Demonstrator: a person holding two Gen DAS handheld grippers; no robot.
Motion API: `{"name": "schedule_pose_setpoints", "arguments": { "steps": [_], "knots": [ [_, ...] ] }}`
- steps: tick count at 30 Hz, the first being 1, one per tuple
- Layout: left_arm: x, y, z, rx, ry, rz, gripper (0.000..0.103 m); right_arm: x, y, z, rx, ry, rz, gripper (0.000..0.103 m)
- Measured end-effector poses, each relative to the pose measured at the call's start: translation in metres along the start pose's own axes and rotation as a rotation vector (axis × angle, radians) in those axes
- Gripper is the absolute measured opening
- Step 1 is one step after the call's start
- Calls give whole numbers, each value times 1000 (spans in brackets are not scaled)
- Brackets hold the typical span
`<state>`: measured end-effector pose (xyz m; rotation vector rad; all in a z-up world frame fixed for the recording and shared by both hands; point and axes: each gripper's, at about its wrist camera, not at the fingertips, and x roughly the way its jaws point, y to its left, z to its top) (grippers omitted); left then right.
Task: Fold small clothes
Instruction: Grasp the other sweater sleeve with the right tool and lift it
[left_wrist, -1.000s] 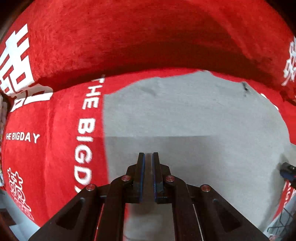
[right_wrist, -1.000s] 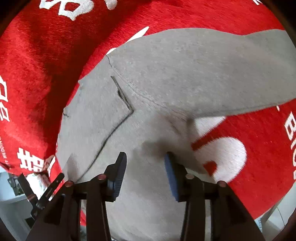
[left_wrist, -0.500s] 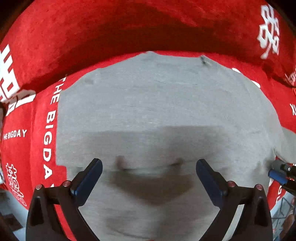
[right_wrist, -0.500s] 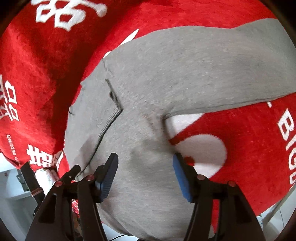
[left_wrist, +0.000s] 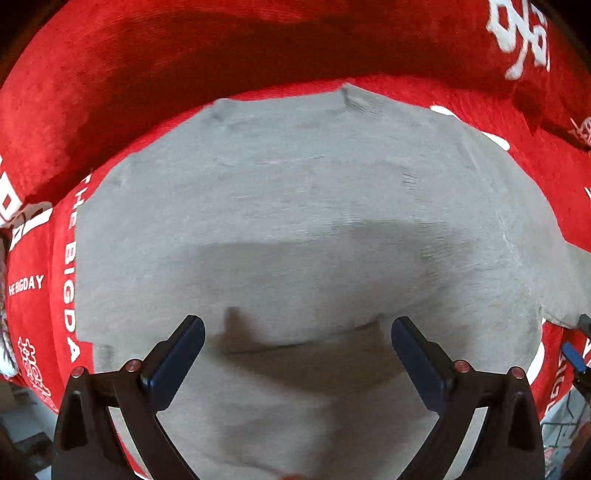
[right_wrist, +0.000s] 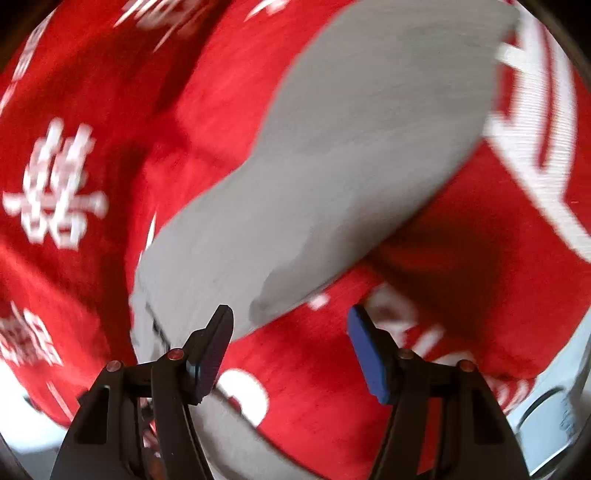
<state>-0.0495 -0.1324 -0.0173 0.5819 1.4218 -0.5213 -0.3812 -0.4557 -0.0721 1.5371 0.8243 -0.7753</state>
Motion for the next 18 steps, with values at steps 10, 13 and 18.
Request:
{"name": "schedule_pose_setpoints", "arguments": {
  "steps": [10,13,18],
  "knots": [
    [-1,-53,7,79,13,-90,101,-7,-46,43,233,-63,199,68],
    [-1,-65,10,85,12,-103,101,-7,-41,53,248,-95,247,68],
    [-4,-83,13,91,12,-113,101,-8,-44,63,340,-140,345,68]
  ]
}}
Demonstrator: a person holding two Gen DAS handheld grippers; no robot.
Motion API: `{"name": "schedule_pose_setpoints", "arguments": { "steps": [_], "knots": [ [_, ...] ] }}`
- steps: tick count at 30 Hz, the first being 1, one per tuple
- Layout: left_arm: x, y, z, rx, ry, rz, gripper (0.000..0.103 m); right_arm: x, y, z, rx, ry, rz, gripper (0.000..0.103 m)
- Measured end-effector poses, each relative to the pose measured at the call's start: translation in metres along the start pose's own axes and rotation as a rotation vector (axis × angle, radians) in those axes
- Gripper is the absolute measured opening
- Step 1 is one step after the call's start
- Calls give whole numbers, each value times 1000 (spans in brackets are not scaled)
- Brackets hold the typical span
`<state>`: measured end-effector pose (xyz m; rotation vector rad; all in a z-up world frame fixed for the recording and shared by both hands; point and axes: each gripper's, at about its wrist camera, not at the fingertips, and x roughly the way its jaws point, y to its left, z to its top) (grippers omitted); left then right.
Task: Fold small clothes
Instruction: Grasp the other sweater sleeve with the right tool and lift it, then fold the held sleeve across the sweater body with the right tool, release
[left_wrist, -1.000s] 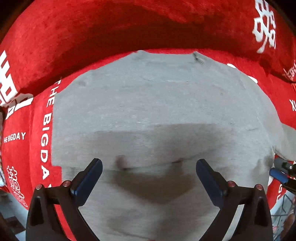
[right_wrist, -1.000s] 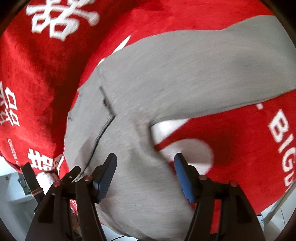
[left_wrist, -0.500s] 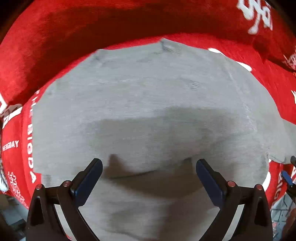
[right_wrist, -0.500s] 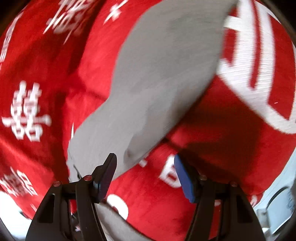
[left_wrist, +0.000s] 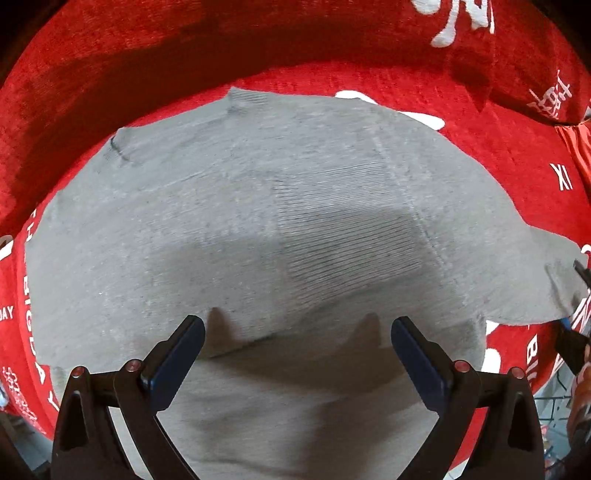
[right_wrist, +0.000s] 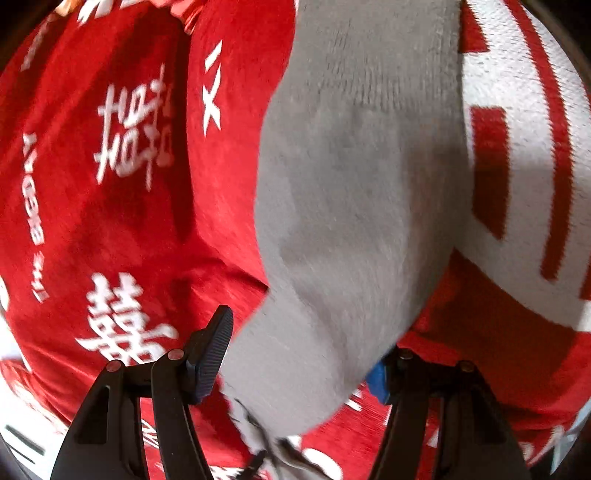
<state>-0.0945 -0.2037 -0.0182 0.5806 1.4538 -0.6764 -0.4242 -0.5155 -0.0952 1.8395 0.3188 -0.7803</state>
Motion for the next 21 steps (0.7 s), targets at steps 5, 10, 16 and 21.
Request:
{"name": "schedule_pose_setpoints", "arguments": {
  "steps": [5,10,16,21],
  "knots": [
    [1,-9,4,-7,-3,1,101,7,2,3,37,24,55,52],
    [2,-7,14,-27,-5,17,101,24,13,-2,-10,78,129,7],
    [2,10,20,-45,-19,41,101,49,65,-26,-165,187,234,7],
    [0,27,20,-79,-32,47,101,78,128,-68,-364,313,261,7]
  ]
}}
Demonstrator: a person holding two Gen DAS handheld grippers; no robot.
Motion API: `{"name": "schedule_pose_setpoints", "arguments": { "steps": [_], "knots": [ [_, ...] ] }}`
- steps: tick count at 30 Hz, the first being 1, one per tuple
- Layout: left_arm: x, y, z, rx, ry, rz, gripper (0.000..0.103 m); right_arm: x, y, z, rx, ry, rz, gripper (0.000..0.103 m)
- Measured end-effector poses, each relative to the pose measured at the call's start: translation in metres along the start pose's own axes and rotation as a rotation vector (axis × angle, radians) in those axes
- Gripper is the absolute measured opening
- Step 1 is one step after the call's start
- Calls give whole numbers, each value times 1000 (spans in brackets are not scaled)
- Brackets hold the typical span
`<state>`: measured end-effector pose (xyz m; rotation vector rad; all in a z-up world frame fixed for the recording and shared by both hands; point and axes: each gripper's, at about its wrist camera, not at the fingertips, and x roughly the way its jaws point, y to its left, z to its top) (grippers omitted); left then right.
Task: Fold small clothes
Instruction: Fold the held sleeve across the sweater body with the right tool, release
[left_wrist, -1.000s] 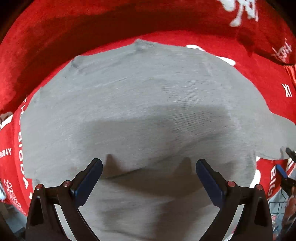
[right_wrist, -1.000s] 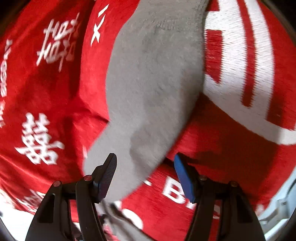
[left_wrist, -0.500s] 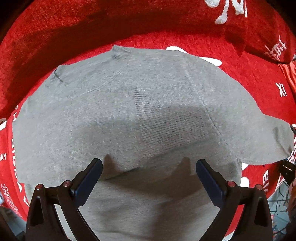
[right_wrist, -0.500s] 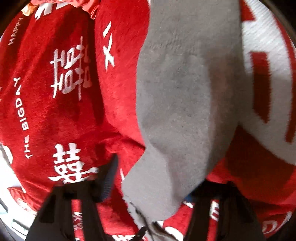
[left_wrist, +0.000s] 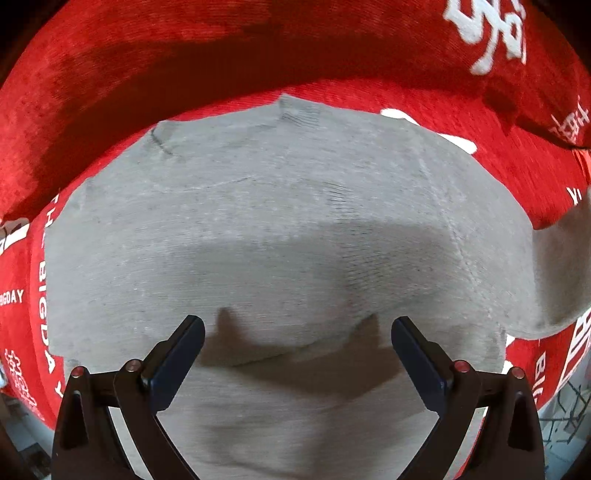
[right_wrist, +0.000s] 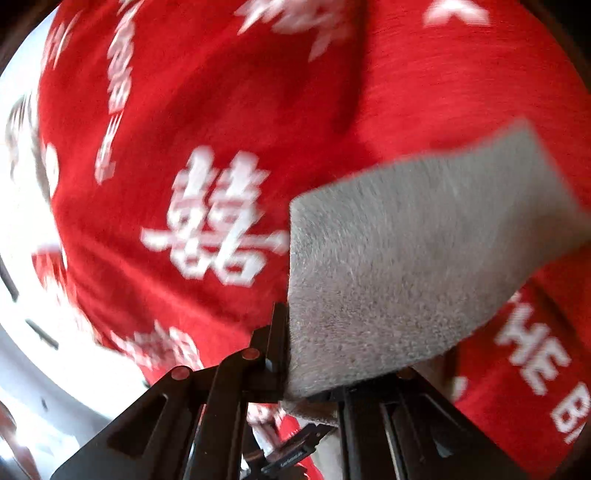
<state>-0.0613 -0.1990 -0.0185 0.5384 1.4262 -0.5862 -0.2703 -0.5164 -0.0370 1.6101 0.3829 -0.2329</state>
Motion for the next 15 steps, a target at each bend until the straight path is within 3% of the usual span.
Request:
{"name": "schedule_pose_setpoints", "arguments": {
  "steps": [4,8,10,15],
  "knots": [
    [-4,18,-6,-37,-20,5,101,56,50,-24,-190,138,-45,7],
    [-10,49,-13,-100,-58,12,101,125,85,-75,-386,288,-133,7],
    [-11,70,-13,-143,-71,22,101,158,88,-102,-432,351,-173,7],
    [-13,120,-28,-203,-101,40,101,234,63,-166,-515,474,-382,11]
  ]
}}
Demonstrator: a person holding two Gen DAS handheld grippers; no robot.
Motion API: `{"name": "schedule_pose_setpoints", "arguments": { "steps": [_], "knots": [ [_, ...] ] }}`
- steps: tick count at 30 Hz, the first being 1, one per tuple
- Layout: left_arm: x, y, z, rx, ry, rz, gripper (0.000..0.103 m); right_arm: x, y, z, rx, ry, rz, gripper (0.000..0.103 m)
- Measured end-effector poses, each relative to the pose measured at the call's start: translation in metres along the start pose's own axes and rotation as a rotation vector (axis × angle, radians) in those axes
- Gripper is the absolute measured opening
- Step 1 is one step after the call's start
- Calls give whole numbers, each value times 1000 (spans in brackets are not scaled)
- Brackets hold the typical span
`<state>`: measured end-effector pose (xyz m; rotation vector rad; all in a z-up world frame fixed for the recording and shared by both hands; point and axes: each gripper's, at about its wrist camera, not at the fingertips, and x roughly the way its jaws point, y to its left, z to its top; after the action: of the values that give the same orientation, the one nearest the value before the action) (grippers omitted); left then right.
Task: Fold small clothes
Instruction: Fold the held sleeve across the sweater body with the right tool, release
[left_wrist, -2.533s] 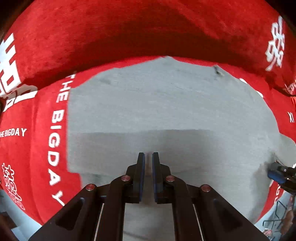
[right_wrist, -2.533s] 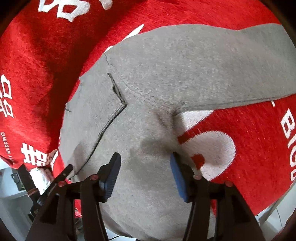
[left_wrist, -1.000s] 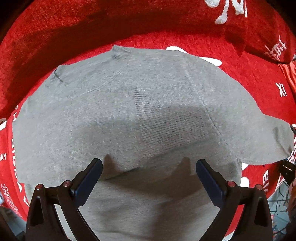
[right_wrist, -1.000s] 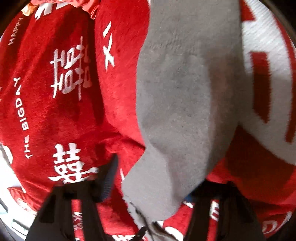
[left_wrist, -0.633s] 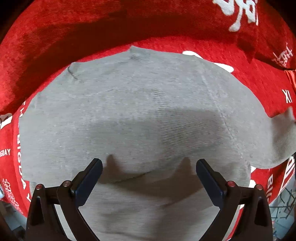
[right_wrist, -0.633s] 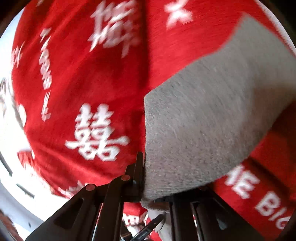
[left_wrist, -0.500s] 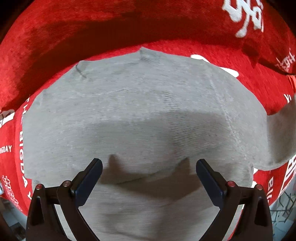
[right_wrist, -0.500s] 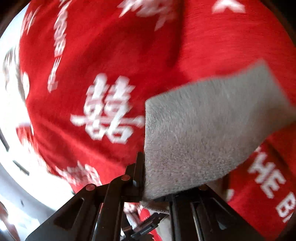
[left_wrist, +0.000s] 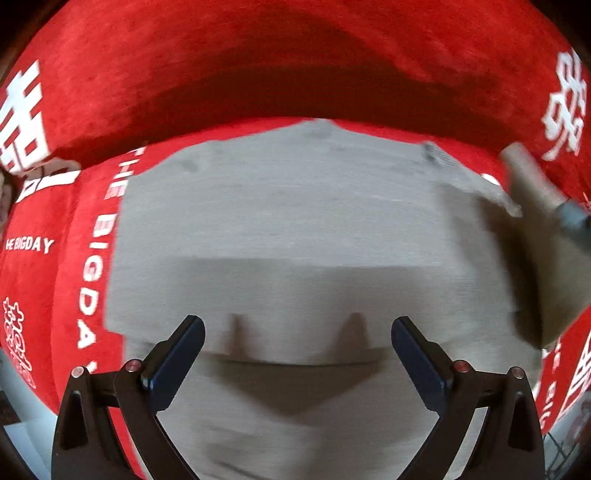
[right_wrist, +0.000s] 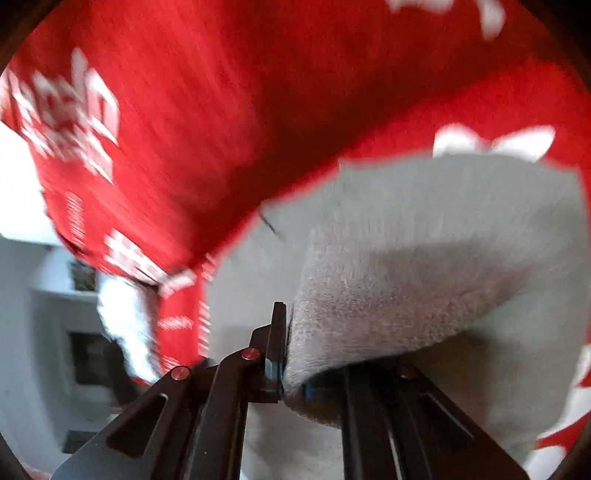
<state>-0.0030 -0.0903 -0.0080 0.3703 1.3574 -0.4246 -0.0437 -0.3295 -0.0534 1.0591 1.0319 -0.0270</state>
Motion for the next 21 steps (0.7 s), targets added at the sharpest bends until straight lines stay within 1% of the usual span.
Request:
{"name": "schedule_pose_setpoints", "arguments": {
  "steps": [2,3,4,5,6,7,8,10,11,12,13,14,15,16,18,20,21],
  "knots": [
    [4,24,-4,-6,10,14,101,24,-5,-9,23,40,-98,11],
    [5,31,-4,-11,12,15,101,28,-9,-13,55,48,-117,12],
    [6,40,-4,-17,14,16,101,26,-12,-16,91,37,-103,16],
    [8,45,-5,-19,15,16,101,19,-20,-18,123,22,-85,30],
    [9,53,-4,-22,15,13,101,14,-21,-19,147,6,-76,49],
    [11,55,-3,-25,15,10,101,6,-22,-20,165,-20,-70,57],
    [9,62,-2,-27,15,5,101,-4,-22,-21,182,-64,-77,60],
    [10,71,-1,-35,12,-12,101,-13,-24,-16,220,-117,-112,60],
    [11,75,-1,-39,9,-20,101,-16,-28,-12,254,-140,-115,56],
    [11,81,0,-44,7,-29,101,-17,-31,-6,286,-157,-114,28],
    [10,88,2,-56,6,-45,101,-15,-30,-1,301,-167,-120,9],
    [9,94,1,-66,5,-57,101,-13,-23,3,273,-179,-125,7],
    [7,101,3,-84,3,-79,101,-9,-10,6,222,-184,-132,7],
    [6,108,3,-99,-1,-97,101,-3,10,9,139,-176,-139,7],
    [-1,115,3,-124,-12,-120,101,17,55,12,-57,-128,-151,7],
    [-6,129,3,-146,-29,-136,101,47,97,3,-248,-53,-183,7],
    [-7,135,3,-153,-35,-139,101,60,110,-3,-312,-22,-199,7]
  ]
}}
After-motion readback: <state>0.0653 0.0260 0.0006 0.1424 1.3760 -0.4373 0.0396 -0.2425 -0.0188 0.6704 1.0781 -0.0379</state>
